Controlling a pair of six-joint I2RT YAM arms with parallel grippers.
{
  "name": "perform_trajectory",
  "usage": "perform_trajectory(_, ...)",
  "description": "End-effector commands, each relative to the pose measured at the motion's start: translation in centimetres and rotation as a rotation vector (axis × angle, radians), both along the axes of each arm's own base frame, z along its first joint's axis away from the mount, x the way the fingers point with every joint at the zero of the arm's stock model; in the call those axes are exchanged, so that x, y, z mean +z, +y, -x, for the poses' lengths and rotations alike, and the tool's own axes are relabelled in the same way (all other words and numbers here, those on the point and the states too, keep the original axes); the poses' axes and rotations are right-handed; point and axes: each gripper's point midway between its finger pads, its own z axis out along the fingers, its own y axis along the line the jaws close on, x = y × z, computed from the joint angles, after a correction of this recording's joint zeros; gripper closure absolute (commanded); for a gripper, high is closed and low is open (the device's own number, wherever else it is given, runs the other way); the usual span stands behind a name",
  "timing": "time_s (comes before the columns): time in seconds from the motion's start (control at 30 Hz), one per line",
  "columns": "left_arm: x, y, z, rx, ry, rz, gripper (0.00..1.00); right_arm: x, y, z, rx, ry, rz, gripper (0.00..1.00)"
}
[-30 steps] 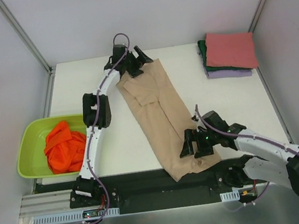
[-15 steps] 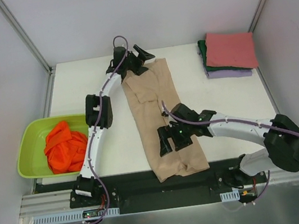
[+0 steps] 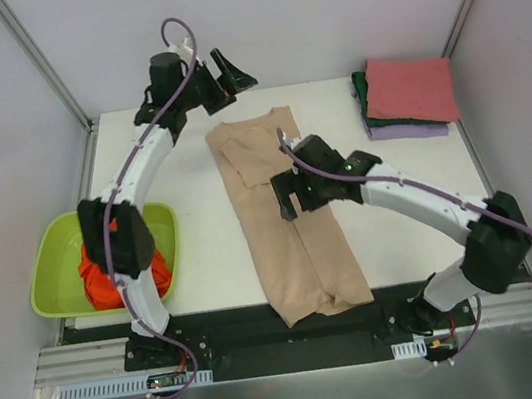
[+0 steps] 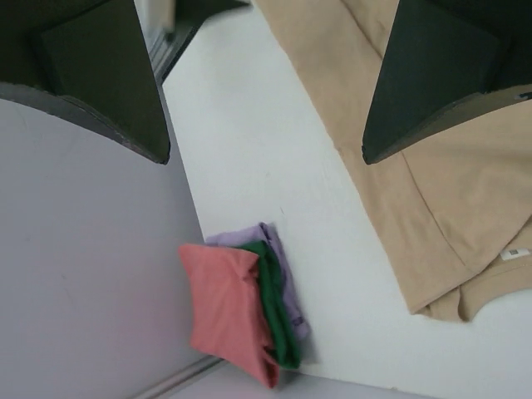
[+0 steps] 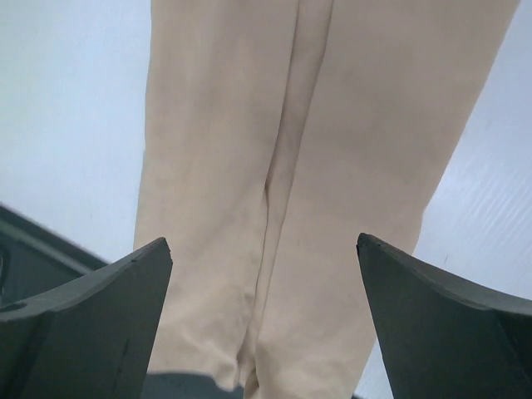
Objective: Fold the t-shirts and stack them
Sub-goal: Rotate the tshirt 90 degrees
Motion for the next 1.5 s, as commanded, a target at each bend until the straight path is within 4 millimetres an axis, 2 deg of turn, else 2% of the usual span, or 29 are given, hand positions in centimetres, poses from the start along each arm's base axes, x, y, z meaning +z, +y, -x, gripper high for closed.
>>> perform_trajectory(0.0, 3.8, 4.1, 6.5, 0.031, -0.155, -0.132, 0.01, 0.2, 1.7, -6.1, 0.019, 0.003, 0.017, 0.04)
perform_trajectory(0.07, 0.7, 5.4, 10.1, 0.035, -0.092, -0.166, 0.01, -2.3, 2.9, -8.6, 0.004, 0.059, 0.054, 0.04)
perform_trajectory(0.1, -0.3, 5.9, 12.0, 0.025, -0.079, -0.178, 0.01, -3.1, 2.7, -9.6, -0.043, 0.074, 0.101, 0.04)
perform_trajectory(0.17, -5.4, 7.1, 16.1, 0.029, 0.022, -0.221, 0.01, -4.7, 2.7, -11.5, -0.093, 0.093, 0.195, 0.04)
perform_trajectory(0.23, -8.9, 8.4, 19.1, 0.074, 0.074, -0.278, 0.01, -6.3, 3.2, -12.6, -0.106, 0.097, 0.237, 0.04)
perform_trajectory(0.33, -12.9, 9.4, 23.3, 0.104, 0.121, -0.333, 0.01, -8.1, 4.5, -14.1, -0.104, 0.108, 0.243, 0.04)
perform_trajectory(0.47, -16.1, 10.2, 26.9, 0.103, 0.205, -0.315, 0.01, -9.9, 4.0, -16.3, -0.13, 0.075, 0.341, 0.04)
perform_trajectory(0.57, -17.0, 10.4, 27.6, 0.13, 0.249, -0.298, 0.01, -11.5, 3.1, -17.4, -0.175, 0.079, 0.394, 0.04)
perform_trajectory(0.7, -17.7, 10.8, 27.4, 0.16, 0.269, -0.318, 0.01, -13.1, 0.9, -19.1, -0.288, 0.107, 0.437, 0.04)
perform_trajectory(0.83, -18.0, 10.7, 26.9, 0.153, 0.282, -0.331, 0.01, -13.7, -0.6, -21.0, -0.393, 0.177, 0.396, 0.02)
perform_trajectory(0.97, -18.6, 10.4, 26.7, 0.135, 0.307, -0.347, 0.01, -13.4, -0.3, -23.5, -0.501, 0.201, 0.268, 0.04)
perform_trajectory(1.07, -19.2, 10.0, 26.6, 0.114, 0.339, -0.346, 0.01, -12.7, 0.6, -25.2, -0.565, 0.182, 0.179, 0.04)
perform_trajectory(1.2, -19.9, 9.1, 27.1, 0.071, 0.388, -0.332, 0.01, -12.6, 1.9, -25.4, -0.676, 0.195, 0.052, 0.04)
perform_trajectory(1.3, -19.6, 7.6, 28.2, 0.007, 0.404, -0.304, 0.01, -11.4, 3.2, -25.7, -0.747, 0.179, -0.086, 0.04)
perform_trajectory(1.33, -19.4, 6.8, 28.9, -0.023, 0.402, -0.304, 0.01, -10.2, 3.7, -25.9, -0.741, 0.157, -0.119, 0.04)
perform_trajectory(1.47, -19.2, 4.8, 31.4, -0.088, 0.402, -0.301, 0.01, -3.0, 4.2, -26.4, -0.622, 0.008, -0.129, 0.04)
